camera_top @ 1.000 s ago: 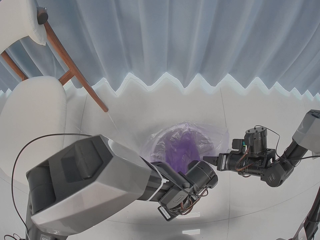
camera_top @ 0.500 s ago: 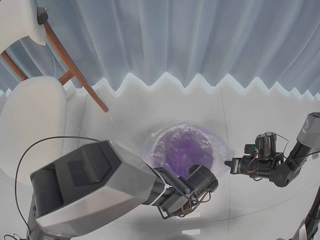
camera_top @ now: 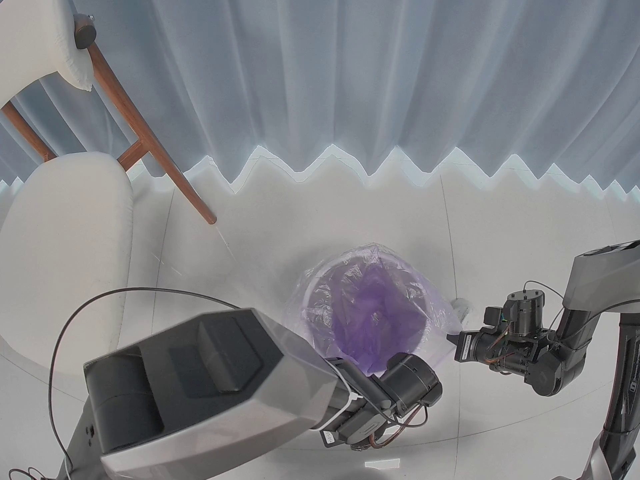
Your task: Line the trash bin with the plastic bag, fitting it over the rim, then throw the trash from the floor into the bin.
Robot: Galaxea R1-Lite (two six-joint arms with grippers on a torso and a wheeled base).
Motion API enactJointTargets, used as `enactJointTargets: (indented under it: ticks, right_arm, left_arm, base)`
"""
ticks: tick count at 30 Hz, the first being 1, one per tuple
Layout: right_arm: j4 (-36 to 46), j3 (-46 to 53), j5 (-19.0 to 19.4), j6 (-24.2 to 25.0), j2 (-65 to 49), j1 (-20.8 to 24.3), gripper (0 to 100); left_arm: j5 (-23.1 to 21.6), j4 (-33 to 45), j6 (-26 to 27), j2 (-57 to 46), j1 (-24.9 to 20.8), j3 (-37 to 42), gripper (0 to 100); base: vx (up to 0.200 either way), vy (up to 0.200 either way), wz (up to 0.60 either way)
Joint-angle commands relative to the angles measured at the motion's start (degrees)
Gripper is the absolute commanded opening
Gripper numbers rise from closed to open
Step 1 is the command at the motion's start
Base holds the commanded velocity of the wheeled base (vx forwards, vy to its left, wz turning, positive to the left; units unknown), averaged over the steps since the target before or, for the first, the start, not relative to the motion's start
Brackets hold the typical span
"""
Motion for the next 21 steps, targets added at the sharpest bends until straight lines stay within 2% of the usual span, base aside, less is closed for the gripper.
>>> enactJointTargets:
  ticks: [1, 2, 3, 9, 14, 18, 21]
  right_arm:
    - [-0.31, 1.75, -0.30, 0.12, 2.62, -0.08, 0]
    - [-0.48, 2.36, -0.39, 0.30, 2.53, -0.17, 0]
    - [-0.48, 2.54, -0.39, 0.39, 2.53, -0.17, 100]
    - [-6.90, 9.22, 0.58, 2.58, -1.16, -0.35, 100]
    - [-11.82, 12.82, 4.45, 3.38, -1.16, -0.35, 100]
    - [-20.35, 15.90, 6.12, 6.10, -1.16, -0.79, 100]
    - [-22.28, 15.02, 6.91, 5.66, -1.16, -3.16, 100]
  left_arm:
    - [0.39, 0.21, 0.23, 1.63, -1.18, 0.84, 0]
    - [0.39, 0.12, 0.23, 1.54, -1.36, 1.28, 0]
    - [0.47, 0.12, 0.23, 1.54, -1.44, 1.37, 100]
    - [0.74, 0.04, -0.74, -5.58, -2.68, 5.68, 100]
    - [0.74, -2.69, -0.65, -10.68, -2.06, 9.63, 100]
    - [0.74, -3.57, -0.04, -21.49, -0.04, 16.05, 100]
    - [0.39, -3.92, 0.40, -29.66, 3.13, 21.94, 100]
  base:
    - [0.000, 0.000, 0.00]
    - [0.000, 0.000, 0.00]
    - [0.000, 0.000, 0.00]
    - [0.000, 0.000, 0.00]
    - [0.000, 0.000, 0.00]
    - [0.000, 0.000, 0.00]
    - [0.000, 0.000, 0.00]
